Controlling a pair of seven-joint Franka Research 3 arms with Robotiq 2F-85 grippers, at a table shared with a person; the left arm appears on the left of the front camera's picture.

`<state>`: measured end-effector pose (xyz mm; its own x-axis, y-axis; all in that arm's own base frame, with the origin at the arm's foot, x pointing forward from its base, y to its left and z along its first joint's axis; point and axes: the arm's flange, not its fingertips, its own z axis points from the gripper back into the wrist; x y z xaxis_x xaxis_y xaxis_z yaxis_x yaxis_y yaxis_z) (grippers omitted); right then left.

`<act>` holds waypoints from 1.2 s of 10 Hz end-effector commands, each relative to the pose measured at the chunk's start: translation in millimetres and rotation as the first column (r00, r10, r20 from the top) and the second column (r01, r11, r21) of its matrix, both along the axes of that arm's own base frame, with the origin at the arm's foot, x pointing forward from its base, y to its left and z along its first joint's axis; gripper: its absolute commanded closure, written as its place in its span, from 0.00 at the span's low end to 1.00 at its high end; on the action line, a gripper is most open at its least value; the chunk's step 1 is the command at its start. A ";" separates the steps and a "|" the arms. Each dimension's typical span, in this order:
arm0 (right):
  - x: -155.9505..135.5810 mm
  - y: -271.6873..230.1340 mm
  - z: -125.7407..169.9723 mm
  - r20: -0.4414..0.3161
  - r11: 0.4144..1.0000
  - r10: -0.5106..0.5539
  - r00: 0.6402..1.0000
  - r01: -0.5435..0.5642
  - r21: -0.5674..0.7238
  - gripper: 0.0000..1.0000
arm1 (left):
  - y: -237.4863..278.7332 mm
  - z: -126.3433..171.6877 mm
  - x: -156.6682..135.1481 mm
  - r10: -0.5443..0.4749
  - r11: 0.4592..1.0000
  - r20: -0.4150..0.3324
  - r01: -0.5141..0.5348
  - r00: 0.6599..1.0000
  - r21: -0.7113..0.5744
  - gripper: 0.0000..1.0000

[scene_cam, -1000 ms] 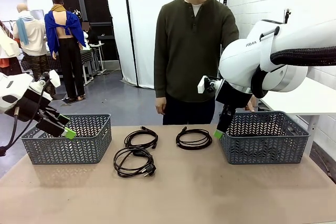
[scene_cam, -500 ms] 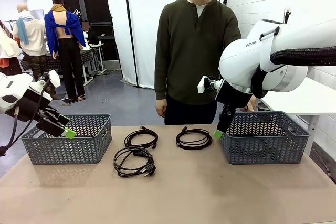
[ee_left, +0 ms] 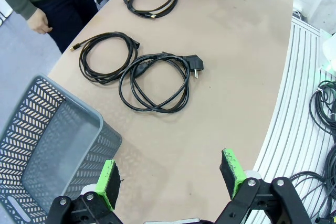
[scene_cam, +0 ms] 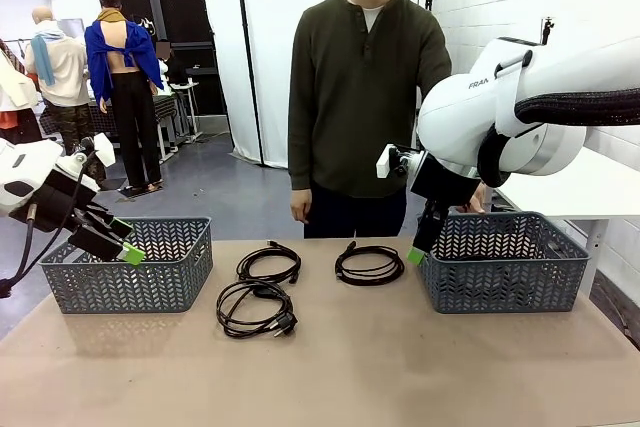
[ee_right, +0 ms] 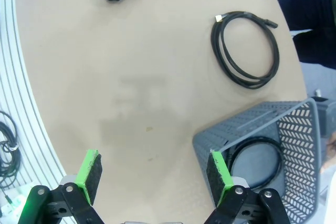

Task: Organize the cables according to human instructions.
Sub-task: Pick up a bundle of cables and place it in the basket indicated by the human.

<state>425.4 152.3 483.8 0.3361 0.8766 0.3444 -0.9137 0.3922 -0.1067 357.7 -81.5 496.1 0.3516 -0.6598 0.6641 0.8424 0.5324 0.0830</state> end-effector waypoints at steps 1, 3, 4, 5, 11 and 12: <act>8.6 7.0 3.6 -0.038 0.998 -0.064 0.997 0.065 0.011 0.00 | 2.9 -1.3 2.1 -0.016 1.000 0.001 0.016 1.000 -0.008 0.00; 26.0 21.4 14.6 -0.074 0.989 -0.145 0.987 0.146 0.017 0.00 | 2.9 -1.3 2.1 -0.016 1.000 0.001 0.016 1.000 -0.008 0.00; 38.7 29.5 20.7 -0.107 0.983 -0.178 0.978 0.181 0.015 0.00 | 2.9 -1.3 2.1 -0.016 1.000 0.001 0.016 1.000 -0.008 0.00; 52.1 37.8 25.0 -0.127 0.977 -0.211 0.969 0.214 0.013 0.00 | 2.9 -1.3 2.1 -0.016 1.000 0.001 0.016 1.000 -0.008 0.00; 148.9 78.0 9.7 -0.241 0.823 -0.552 0.798 0.568 -0.004 0.00 | 2.9 -1.3 2.1 -0.016 1.000 0.001 0.016 1.000 -0.008 0.00; 159.4 83.6 3.3 -0.241 0.794 -0.594 0.768 0.607 -0.023 0.00 | 2.9 -1.3 2.1 -0.016 1.000 0.001 0.016 1.000 -0.008 0.00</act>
<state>572.6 223.0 482.8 0.8276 0.4922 0.2698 -0.5351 0.8370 0.1144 357.5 -82.1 496.2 0.3505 -0.6609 0.6635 0.8429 0.5315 0.0842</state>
